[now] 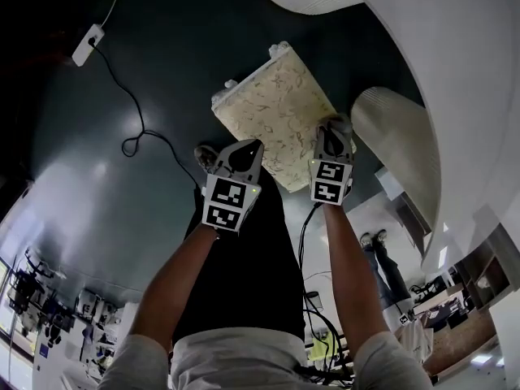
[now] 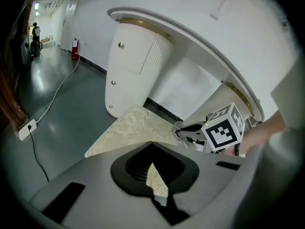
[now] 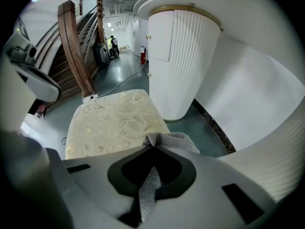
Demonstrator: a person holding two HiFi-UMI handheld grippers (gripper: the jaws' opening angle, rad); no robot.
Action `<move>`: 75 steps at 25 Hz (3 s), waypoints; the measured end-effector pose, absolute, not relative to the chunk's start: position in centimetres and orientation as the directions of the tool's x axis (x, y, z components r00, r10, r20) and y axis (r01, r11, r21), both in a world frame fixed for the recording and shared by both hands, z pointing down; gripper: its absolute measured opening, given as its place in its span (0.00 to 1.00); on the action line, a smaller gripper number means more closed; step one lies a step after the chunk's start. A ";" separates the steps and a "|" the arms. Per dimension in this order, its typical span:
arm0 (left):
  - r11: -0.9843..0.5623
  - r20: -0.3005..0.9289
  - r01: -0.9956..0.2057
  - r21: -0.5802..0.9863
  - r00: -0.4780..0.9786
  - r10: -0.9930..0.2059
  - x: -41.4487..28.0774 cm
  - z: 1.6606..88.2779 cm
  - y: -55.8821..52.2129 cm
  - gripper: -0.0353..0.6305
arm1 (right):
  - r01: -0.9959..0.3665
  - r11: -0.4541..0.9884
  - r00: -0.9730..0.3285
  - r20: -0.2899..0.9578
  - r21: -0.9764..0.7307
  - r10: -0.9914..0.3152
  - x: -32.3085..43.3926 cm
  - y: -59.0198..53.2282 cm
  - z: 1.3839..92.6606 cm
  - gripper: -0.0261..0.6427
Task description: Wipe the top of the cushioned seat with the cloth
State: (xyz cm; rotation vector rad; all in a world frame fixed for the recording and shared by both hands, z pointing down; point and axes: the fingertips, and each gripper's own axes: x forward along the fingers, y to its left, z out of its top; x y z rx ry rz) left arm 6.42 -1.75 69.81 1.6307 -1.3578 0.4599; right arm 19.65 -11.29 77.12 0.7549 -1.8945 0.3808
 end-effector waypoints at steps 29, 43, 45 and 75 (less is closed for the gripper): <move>0.233 0.760 -0.888 0.395 0.174 -0.627 0.7 71.3 4.5 0.07 | -0.563 0.815 -0.326 0.868 0.140 -0.374 14.7 -9.5 77.4 0.06; 0.265 0.757 -0.875 0.405 0.159 -0.633 -1.4 71.5 8.7 0.07 | -0.460 0.885 -0.370 0.890 0.075 -0.268 10.6 -1.1 77.5 0.06; 0.268 0.755 -0.874 0.405 0.154 -0.637 -1.8 71.5 9.1 0.07 | -0.451 0.890 -0.371 0.893 0.068 -0.256 10.2 0.0 77.4 0.06; 0.315 0.758 -0.857 0.408 0.126 -0.640 -8.0 72.3 17.0 0.07 | -0.363 0.930 -0.409 0.886 0.062 -0.219 1.3 6.0 77.4 0.06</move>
